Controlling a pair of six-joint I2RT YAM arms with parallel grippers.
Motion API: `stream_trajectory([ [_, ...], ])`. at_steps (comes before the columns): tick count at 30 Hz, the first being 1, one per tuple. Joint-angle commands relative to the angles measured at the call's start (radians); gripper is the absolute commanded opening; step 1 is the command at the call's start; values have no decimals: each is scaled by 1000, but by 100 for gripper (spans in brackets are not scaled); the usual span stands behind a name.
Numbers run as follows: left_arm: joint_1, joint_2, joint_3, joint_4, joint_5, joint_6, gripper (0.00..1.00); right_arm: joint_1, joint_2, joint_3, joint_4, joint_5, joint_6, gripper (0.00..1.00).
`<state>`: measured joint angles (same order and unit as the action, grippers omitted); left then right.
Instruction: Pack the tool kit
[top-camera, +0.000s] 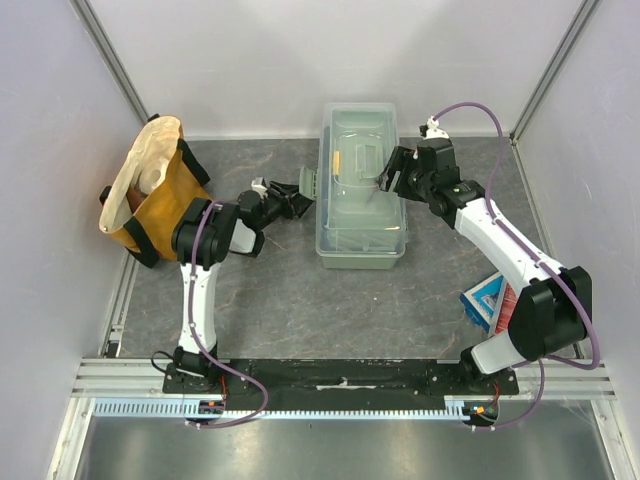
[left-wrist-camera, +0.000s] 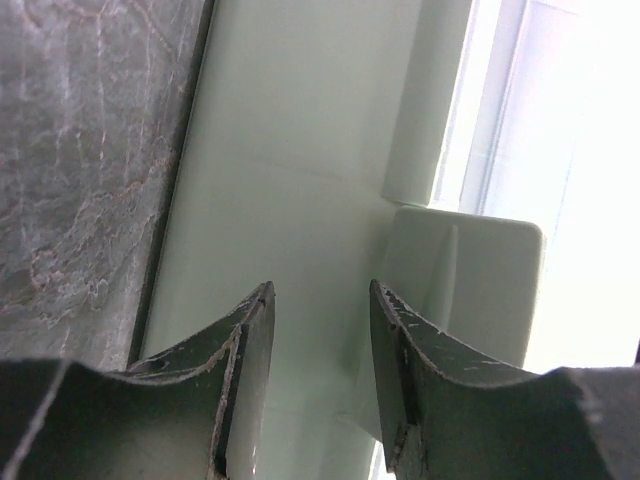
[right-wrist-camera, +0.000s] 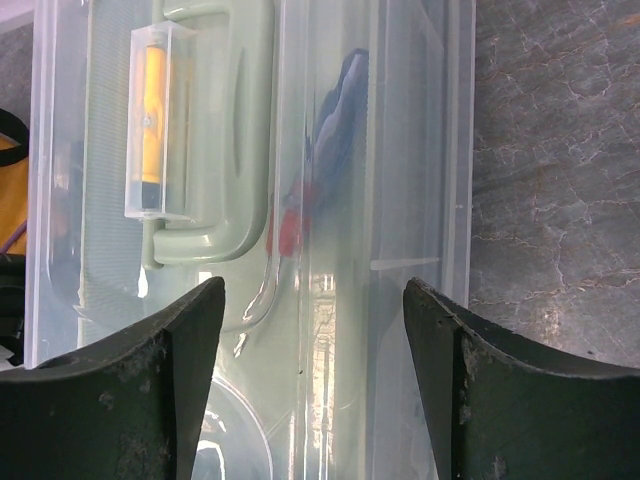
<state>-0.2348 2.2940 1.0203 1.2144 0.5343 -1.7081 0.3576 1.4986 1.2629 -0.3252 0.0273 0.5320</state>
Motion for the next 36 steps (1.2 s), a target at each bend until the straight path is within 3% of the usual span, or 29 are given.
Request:
stream_trajectory([
  [1, -23, 28, 35, 373, -5, -192, 49, 6, 2, 1, -12, -10, 10, 78],
  [10, -90, -4, 8, 450, -83, -324, 49, 4, 12, 0, -3, -52, 13, 76],
  [18, -98, -99, -72, 448, -189, -334, 45, 4, 6, -7, 0, -50, 13, 76],
  [21, -98, -146, -95, 386, -189, -303, 40, 4, 8, -7, -2, -50, 13, 76],
  [31, -104, -281, -187, 113, -275, -219, 38, 6, 15, -10, 0, -66, 14, 76],
  [36, -107, -256, -108, 118, -221, -182, 40, 4, 18, -11, 0, -64, 13, 76],
])
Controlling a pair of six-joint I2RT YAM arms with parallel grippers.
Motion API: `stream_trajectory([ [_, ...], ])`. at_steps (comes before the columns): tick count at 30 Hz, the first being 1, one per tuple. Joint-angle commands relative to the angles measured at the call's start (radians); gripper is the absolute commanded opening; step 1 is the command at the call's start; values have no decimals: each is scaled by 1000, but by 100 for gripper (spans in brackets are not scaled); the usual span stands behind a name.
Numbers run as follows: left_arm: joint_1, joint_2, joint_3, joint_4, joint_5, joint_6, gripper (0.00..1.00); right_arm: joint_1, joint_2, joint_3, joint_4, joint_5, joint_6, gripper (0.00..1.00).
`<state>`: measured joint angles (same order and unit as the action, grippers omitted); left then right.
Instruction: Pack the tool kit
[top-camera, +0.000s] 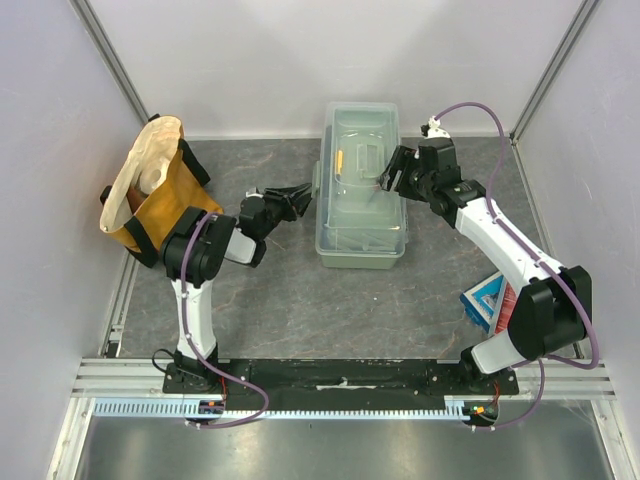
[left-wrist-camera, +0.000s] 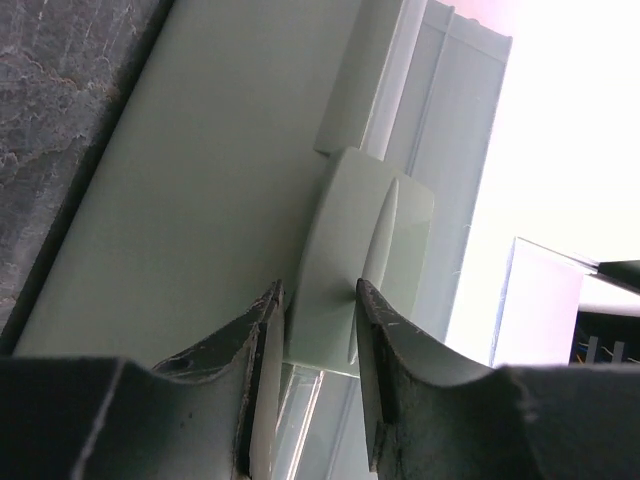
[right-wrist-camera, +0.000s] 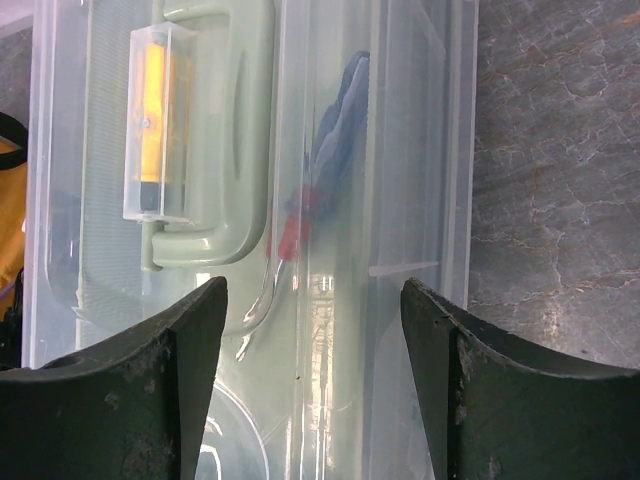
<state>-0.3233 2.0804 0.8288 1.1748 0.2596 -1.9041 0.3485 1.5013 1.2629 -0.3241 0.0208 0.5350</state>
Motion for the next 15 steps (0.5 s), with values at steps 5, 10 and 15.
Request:
stream_trajectory([
  [5, -34, 49, 131, 278, 79, -21, 41, 15, 16, -13, 0, -58, 5, 76],
  [10, -37, 82, 158, 350, 108, 3, 47, 15, 23, -10, 0, -59, 2, 76],
  [15, -40, 93, 191, 356, 167, 46, 53, 17, 34, -8, -1, -64, -7, 76],
])
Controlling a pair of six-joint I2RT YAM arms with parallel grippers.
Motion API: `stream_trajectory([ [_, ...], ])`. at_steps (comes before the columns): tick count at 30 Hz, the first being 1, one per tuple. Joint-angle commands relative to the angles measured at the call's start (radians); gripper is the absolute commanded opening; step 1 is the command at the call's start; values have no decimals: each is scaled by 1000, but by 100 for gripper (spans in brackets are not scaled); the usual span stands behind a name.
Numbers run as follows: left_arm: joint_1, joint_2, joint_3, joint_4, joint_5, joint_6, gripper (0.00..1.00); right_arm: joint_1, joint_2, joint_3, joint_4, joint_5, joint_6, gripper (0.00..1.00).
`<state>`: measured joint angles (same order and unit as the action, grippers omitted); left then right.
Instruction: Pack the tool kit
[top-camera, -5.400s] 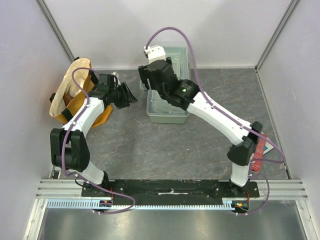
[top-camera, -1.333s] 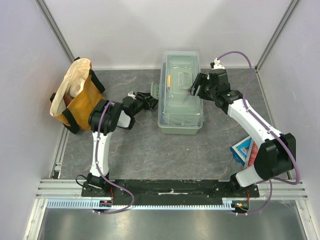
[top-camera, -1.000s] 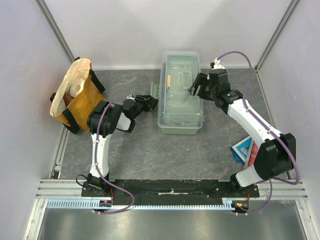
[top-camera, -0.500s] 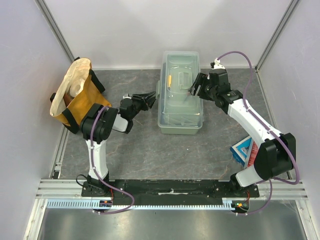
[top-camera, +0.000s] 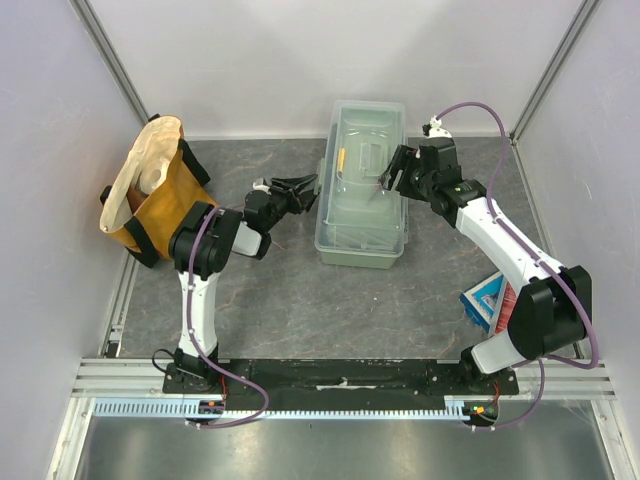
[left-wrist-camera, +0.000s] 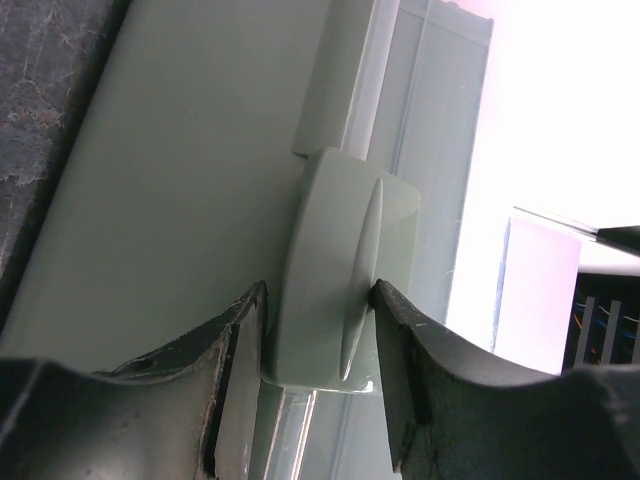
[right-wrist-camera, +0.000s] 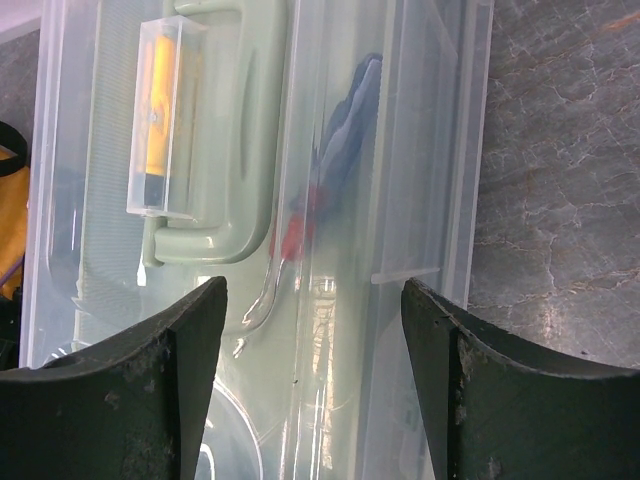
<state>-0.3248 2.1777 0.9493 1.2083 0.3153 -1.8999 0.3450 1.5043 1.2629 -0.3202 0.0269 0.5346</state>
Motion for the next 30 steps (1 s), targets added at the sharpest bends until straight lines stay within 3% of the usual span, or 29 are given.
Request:
stream_trajectory([
  [1, -40, -4, 69, 323, 116, 45, 53, 20, 34, -10, -5, -70, -8, 76],
  [4, -40, -2, 57, 307, 129, 70, 52, 20, 42, -11, -8, -70, -10, 76],
  [16, -63, -19, -10, -12, 156, 317, 50, 25, 40, -8, -17, -55, -18, 76],
  [23, -63, -9, -52, -26, 146, 343, 48, 26, 43, -3, -22, -45, -21, 76],
  [30, -60, -38, -73, -156, 120, 403, 46, 25, 36, -5, -31, -33, -24, 76],
])
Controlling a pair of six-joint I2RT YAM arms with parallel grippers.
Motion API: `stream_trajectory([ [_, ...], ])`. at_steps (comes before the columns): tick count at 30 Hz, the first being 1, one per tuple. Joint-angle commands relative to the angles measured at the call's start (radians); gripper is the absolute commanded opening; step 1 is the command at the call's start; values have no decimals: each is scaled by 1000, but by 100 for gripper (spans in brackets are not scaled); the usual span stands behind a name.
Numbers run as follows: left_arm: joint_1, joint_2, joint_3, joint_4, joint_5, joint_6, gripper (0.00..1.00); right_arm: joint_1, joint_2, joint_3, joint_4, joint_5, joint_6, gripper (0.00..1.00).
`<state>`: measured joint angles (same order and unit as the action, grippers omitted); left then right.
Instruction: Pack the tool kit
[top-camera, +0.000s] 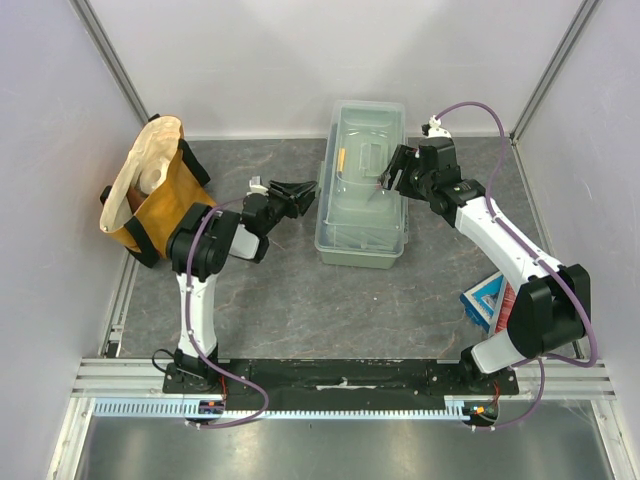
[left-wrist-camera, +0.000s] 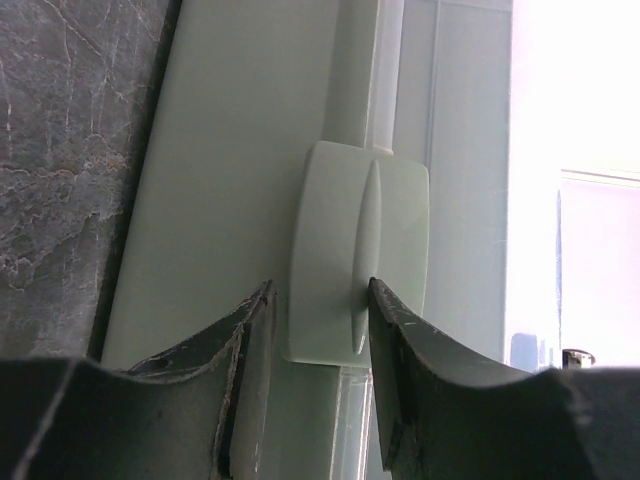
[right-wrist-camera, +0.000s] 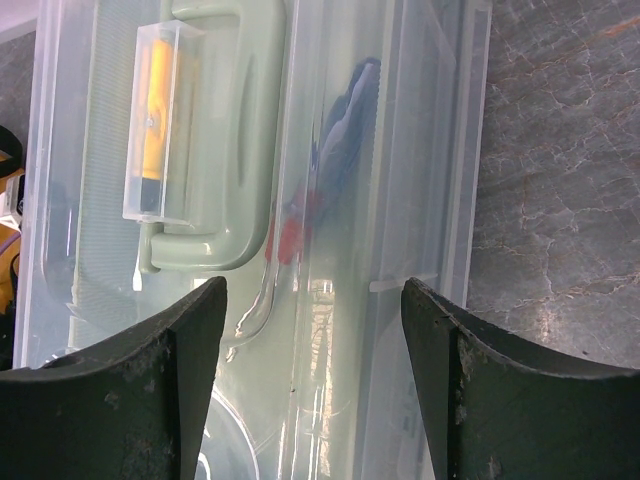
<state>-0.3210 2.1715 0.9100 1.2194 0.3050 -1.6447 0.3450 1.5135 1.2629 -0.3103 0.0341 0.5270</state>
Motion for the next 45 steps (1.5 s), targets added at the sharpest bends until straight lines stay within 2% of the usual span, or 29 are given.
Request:
stream_trajectory([
  [1, -66, -41, -36, -200, 120, 160, 46, 25, 25, -5, -42, -40, -18, 76],
  [6, -59, -108, -16, -435, 63, 258, 45, 26, 24, 0, -44, -40, -21, 76],
  [13, -44, -216, 72, -817, -62, 479, 45, 26, 25, 24, -53, 0, -30, 76],
  [20, -23, -280, 219, -1058, -141, 667, 45, 26, 24, 23, -62, 23, -41, 76],
  [26, -9, -317, 358, -1299, -277, 786, 45, 26, 16, 13, -64, 36, -47, 76],
  [30, 13, -291, 456, -1386, -290, 835, 45, 26, 16, 13, -64, 38, -48, 76],
  [36, 13, -193, 638, -1492, -216, 904, 45, 26, 25, 23, -64, 35, -47, 76],
  [40, 13, -135, 699, -1531, -172, 939, 35, 26, 28, 18, -69, 44, -36, 74],
  [45, 10, -96, 727, -1519, -94, 962, 31, 26, 51, 35, -79, 29, -33, 68],
])
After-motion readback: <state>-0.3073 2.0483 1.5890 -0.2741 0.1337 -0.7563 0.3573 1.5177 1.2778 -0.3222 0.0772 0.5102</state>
